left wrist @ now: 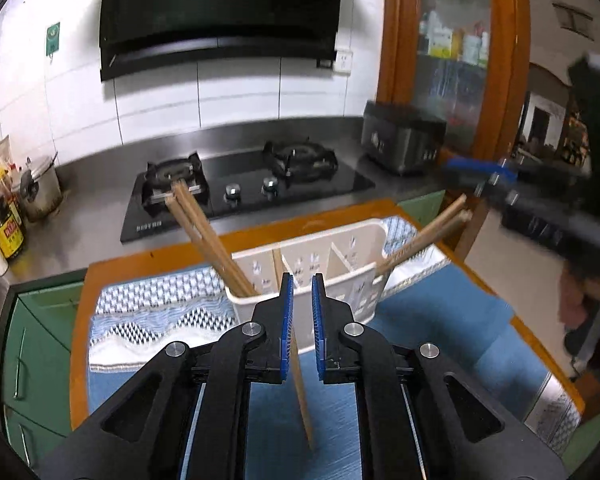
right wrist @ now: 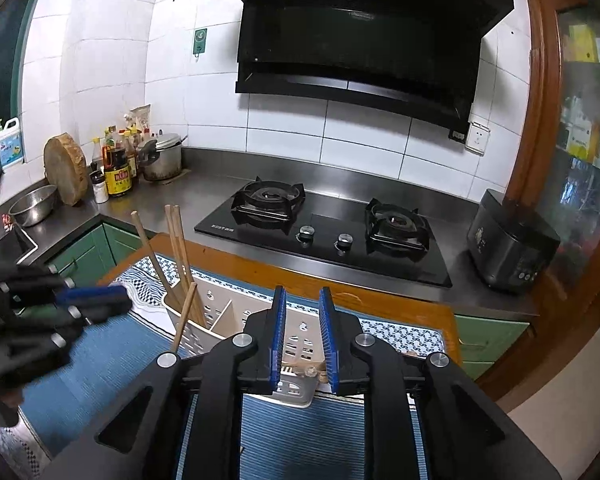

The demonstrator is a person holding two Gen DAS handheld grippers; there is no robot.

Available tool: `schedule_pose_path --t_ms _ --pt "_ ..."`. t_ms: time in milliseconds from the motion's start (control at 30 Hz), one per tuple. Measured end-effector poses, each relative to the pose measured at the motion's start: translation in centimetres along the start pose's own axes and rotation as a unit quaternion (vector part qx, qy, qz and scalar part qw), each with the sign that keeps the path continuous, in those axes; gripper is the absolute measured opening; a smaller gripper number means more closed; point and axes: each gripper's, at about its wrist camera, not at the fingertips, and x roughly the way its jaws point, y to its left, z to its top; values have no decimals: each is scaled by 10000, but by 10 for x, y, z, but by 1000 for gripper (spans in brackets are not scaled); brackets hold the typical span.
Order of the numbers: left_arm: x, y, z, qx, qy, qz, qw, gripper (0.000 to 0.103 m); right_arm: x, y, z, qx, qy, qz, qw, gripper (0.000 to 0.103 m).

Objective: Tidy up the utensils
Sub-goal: 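Insert the right tool's chopstick into the basket while the left tool lowers its chopstick toward it, then open the left tool, releasing its chopstick beside the basket, while the right tool withdraws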

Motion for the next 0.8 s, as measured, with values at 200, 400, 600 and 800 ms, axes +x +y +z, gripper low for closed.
schedule_pose_path --t_ms 200,400,600,800 --pt "19 4 -16 -89 274 -77 9996 19 1 1 1 -10 14 77 10000 17" --pt "24 7 -28 -141 395 -44 9991 19 8 6 0 13 75 197 9998 17" --pt "21 13 -33 -155 409 17 9990 20 15 24 4 0 157 495 9987 17" --pt "17 15 -35 -162 362 29 9992 37 39 42 6 199 497 1047 9931 17"
